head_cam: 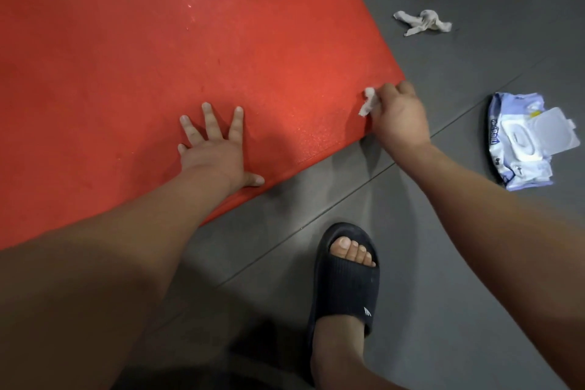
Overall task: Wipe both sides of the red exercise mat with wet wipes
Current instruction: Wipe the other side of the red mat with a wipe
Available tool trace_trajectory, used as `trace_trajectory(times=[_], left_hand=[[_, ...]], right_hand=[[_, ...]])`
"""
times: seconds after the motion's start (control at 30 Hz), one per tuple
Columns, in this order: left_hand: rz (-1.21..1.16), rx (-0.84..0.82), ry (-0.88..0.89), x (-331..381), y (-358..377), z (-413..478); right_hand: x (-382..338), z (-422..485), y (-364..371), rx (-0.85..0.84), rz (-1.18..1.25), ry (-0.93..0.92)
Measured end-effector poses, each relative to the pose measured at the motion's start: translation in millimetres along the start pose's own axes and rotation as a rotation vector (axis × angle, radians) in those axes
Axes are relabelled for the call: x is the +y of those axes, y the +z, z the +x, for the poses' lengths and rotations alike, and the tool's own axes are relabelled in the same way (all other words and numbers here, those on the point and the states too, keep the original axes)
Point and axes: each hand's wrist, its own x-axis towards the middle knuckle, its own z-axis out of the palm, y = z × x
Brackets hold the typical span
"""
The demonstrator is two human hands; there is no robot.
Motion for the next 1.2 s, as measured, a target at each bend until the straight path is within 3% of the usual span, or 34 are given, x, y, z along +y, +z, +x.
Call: trace_trajectory(times=[0.1, 0.2, 0.33, 0.53, 0.63, 0.77, 0.83, 0.9, 1.07, 1.2], left_hand=[[-0.017, -0.004, 0.001, -3, 1, -1], [-0.042, 0.006, 0.024, -7, 2, -4], [0.034, 0.106, 0.065, -27, 3, -8], [-0.044, 0.084, 0.060, -65, 1, -16], [-0.062, 0.065, 0.001, -81, 8, -20], [-0.065, 0.082, -0.009, -94, 19, -23], [-0.081, 0.086, -0.031, -97, 19, -24], [-0.104, 0.070, -0.054, -101, 16, -24], [-0.106, -0.025, -0.046, -105, 10, -20], [-0.083, -0.044, -0.094, -92, 10, -20]], right_hand=[[-19, -12, 9, -0.025, 0.026, -0.070], [-19, -11, 12, -0.009, 0.043, 0.002], [-28, -15, 12, -0.007, 0.039, -0.037], [-73, -34, 12, -0.083, 0.085, -0.084], [-112, -63, 27, -0.114, 0.106, -0.209], [-159, -121, 36, -0.321, 0.140, -0.682], [-155, -120, 36, -0.401, 0.114, -0.781], [-138, -96, 33, -0.352, 0.075, -0.698], [-95, -44, 14, -0.131, -0.004, -0.186], [-131, -78, 25, -0.127, 0.037, -0.248]])
